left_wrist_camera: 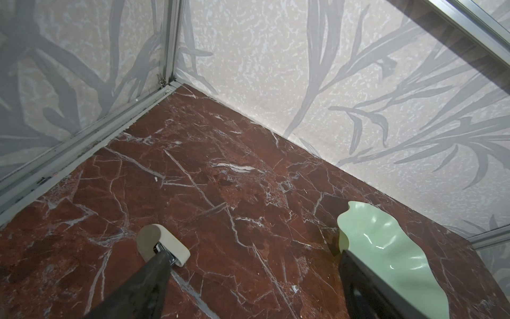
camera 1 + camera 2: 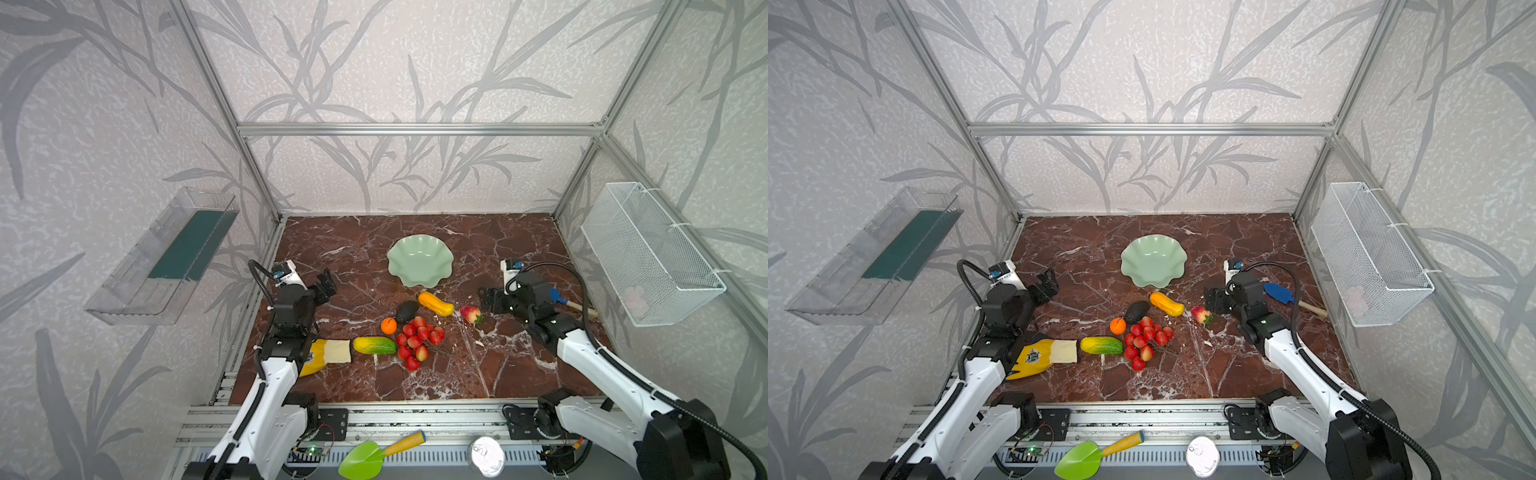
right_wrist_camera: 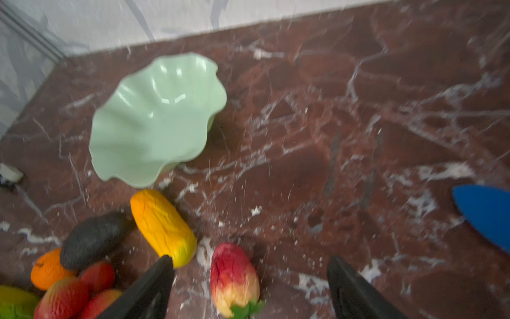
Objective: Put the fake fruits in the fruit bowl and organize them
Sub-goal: 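Move the right gripper toward the pink-red peach near the bowl, then drop the peach into the bowl with right gripper while left reaches for papaya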
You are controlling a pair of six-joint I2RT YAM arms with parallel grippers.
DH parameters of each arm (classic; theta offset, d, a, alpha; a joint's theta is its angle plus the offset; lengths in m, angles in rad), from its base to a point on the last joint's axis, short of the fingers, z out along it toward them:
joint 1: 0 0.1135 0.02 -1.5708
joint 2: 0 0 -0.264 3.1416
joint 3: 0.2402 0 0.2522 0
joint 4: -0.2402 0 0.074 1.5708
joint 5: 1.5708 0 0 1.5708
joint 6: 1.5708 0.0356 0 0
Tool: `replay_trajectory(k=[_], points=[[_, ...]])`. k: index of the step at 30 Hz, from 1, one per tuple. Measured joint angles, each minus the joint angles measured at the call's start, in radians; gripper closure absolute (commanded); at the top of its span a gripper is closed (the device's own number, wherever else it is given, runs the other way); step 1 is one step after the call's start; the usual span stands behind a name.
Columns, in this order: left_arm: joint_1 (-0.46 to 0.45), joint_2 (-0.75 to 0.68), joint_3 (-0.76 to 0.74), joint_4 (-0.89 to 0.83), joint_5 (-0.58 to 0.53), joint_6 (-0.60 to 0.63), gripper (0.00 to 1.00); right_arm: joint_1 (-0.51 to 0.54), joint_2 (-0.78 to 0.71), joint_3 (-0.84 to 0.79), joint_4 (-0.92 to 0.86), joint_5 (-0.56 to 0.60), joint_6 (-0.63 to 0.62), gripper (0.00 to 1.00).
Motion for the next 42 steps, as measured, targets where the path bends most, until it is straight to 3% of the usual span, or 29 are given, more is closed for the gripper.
replay_trajectory(k=[5,11,16,29,38,42], points=[[0.000,-0.014,0.000,-0.043,0.021,-0.023,0.05,0.112,0.127,0.001,-0.039,0.013,0.033,0.18],[0.000,-0.045,0.011,-0.093,0.036,-0.035,0.05,0.117,0.291,0.014,-0.037,0.013,0.061,0.26],[0.000,-0.094,0.013,-0.127,0.035,-0.043,0.05,0.124,0.339,0.017,-0.010,0.021,0.066,0.33],[0.000,-0.172,0.000,-0.168,0.023,-0.053,0.05,0.125,0.330,0.017,0.037,0.060,0.038,0.71],[0.000,-0.189,-0.018,-0.193,0.026,-0.071,0.05,0.154,0.170,0.111,-0.004,0.066,0.003,0.73],[0.000,-0.190,-0.024,-0.196,0.041,-0.090,0.05,0.167,0.220,0.226,0.000,0.061,-0.017,0.72]])
